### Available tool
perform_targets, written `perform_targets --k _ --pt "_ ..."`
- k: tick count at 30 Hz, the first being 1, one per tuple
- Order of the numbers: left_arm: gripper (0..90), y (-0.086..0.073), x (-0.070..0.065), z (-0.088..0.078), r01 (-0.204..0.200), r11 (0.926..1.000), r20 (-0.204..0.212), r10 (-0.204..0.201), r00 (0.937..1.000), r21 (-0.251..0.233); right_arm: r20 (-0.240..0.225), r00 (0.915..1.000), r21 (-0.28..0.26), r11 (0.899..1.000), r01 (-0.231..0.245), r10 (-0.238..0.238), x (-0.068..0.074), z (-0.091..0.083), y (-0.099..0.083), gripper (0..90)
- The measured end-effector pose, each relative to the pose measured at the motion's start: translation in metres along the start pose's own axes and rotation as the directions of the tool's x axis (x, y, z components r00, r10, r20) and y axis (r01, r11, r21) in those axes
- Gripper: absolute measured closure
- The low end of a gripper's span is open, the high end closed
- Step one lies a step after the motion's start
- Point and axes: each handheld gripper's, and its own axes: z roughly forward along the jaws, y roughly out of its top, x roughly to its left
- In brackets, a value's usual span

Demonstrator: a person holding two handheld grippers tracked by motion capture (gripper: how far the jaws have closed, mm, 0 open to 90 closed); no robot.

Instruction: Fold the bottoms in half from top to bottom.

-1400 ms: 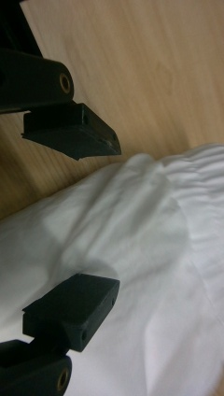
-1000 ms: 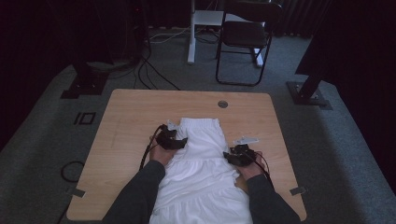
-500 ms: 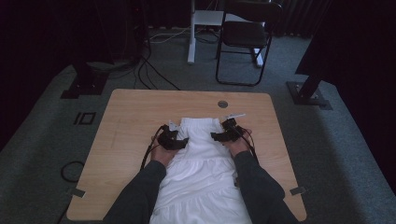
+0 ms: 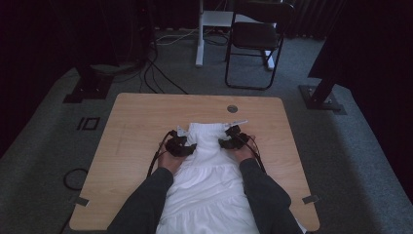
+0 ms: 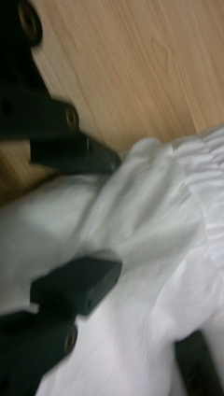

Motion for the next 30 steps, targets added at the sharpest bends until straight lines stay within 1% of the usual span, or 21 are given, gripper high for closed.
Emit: perform_targets --k 1,2,3,4,5,6,9,13,14,15,16,17,18,19,20,21,22,23,24,28,30 --pt "58.8 0.000 0.000 0.000 0.000 1.0000 0.000 0.000 1.0000 0.000 0.000 1.0000 0.000 1.000 0.000 0.000 0.000 0.000 0.000 50.1" --pt "64.5 0.003 -0.002 0.000 0.013 0.9997 0.022 -0.014 0.9997 0.018 -0.016 0.9997 -0.009 1.000 -0.021 0.021 -0.001 -0.001 0.000 67.0" --pt "69.9 0.003 -0.002 0.000 0.013 0.9997 0.022 -0.014 0.9997 0.018 -0.016 0.9997 -0.009 1.000 -0.021 0.021 -0.001 -0.001 0.000 67.0" --pt "74.5 0.007 -0.001 0.002 0.028 0.9988 0.053 -0.031 0.9981 0.041 -0.046 0.9968 -0.012 0.998 -0.065 0.064 -0.005 0.000 0.000 79.2" --pt "79.9 0.007 -0.001 0.002 0.028 0.9988 0.053 -0.031 0.9981 0.041 -0.070 0.9935 -0.012 0.996 -0.091 0.090 -0.007 0.000 0.000 82.7" --pt "82.5 0.009 0.001 0.003 0.060 0.9969 0.083 -0.064 0.9945 0.051 -0.084 0.9910 -0.012 0.994 -0.106 0.104 -0.009 0.001 0.000 84.0" --pt "84.4 0.012 0.004 0.003 0.051 0.9969 0.081 -0.056 0.9951 0.060 -0.100 0.9891 -0.011 0.994 -0.110 0.108 -0.012 0.001 0.001 85.1" --pt "84.8 0.031 0.013 -0.008 0.077 0.9970 0.089 -0.077 0.9931 0.007 -0.120 0.9869 -0.063 0.991 -0.116 0.108 -0.020 -0.013 0.013 85.3" --pt "84.8 0.038 0.015 -0.014 0.074 0.9971 0.088 -0.072 0.9935 -0.015 -0.122 0.9870 -0.077 0.990 -0.115 0.105 -0.021 -0.017 0.017 85.3" --pt "84.9 0.047 0.017 -0.020 0.065 0.9972 0.083 -0.062 0.9947 -0.038 -0.121 0.9884 -0.126 0.986 -0.108 0.093 -0.023 -0.030 0.029 85.3" --pt "84.9 0.066 0.019 -0.033 0.045 0.9955 0.071 -0.039 0.9967 -0.083 -0.117 0.9898 -0.150 0.984 -0.099 0.082 -0.023 -0.037 0.036 85.3" --pt "84.8 0.066 0.019 -0.033 0.045 0.9955 0.071 -0.039 0.9967 -0.083 -0.117 0.9898 -0.150 0.984 -0.099 0.082 -0.023 -0.037 0.036 85.3" --pt "84.8 0.084 0.021 -0.047 0.021 0.9919 0.057 -0.014 0.9983 -0.125 -0.110 0.9915 -0.200 0.976 -0.091 0.070 -0.025 -0.051 0.051 85.3" --pt "84.8 0.084 0.021 -0.047 0.021 0.9919 0.057 -0.014 0.9983 -0.125 -0.110 0.9915 -0.200 0.976 -0.091 0.070 -0.025 -0.051 0.051 85.3" --pt "84.8 0.100 0.022 -0.058 0.005 0.9878 0.044 0.002 0.9990 -0.156 -0.107 0.9925 -0.247 0.965 -0.085 0.060 -0.027 -0.066 0.066 85.2" --pt "84.8 0.100 0.022 -0.058 0.005 0.9878 0.044 0.002 0.9990 -0.156 -0.107 0.9925 -0.247 0.965 -0.085 0.060 -0.027 -0.066 0.066 85.2" --pt "84.7 0.113 0.024 -0.066 -0.009 0.9846 0.032 0.014 0.9994 -0.175 -0.096 0.9943 -0.270 0.960 -0.070 0.046 -0.027 -0.077 0.078 85.2" --pt "84.7 0.113 0.024 -0.066 -0.009 0.9846 0.032 0.014 0.9994 -0.175 -0.096 0.9943 -0.270 0.960 -0.070 0.046 -0.027 -0.077 0.078 85.2" --pt "84.7 0.123 0.025 -0.073 -0.019 0.9823 0.018 0.023 0.9996 -0.186 -0.088 0.9954 -0.285 0.957 -0.061 0.038 -0.027 -0.083 0.085 85.1" --pt "84.7 0.128 0.027 -0.078 -0.018 0.9801 0.017 0.022 0.9996 -0.198 -0.085 0.9961 -0.303 0.952 -0.051 0.026 -0.025 -0.090 0.091 84.8" --pt "84.6 0.124 0.026 -0.079 -0.028 0.9817 0.020 0.032 0.9993 -0.188 -0.087 0.9960 -0.292 0.956 -0.042 0.017 -0.023 -0.091 0.088 84.5"
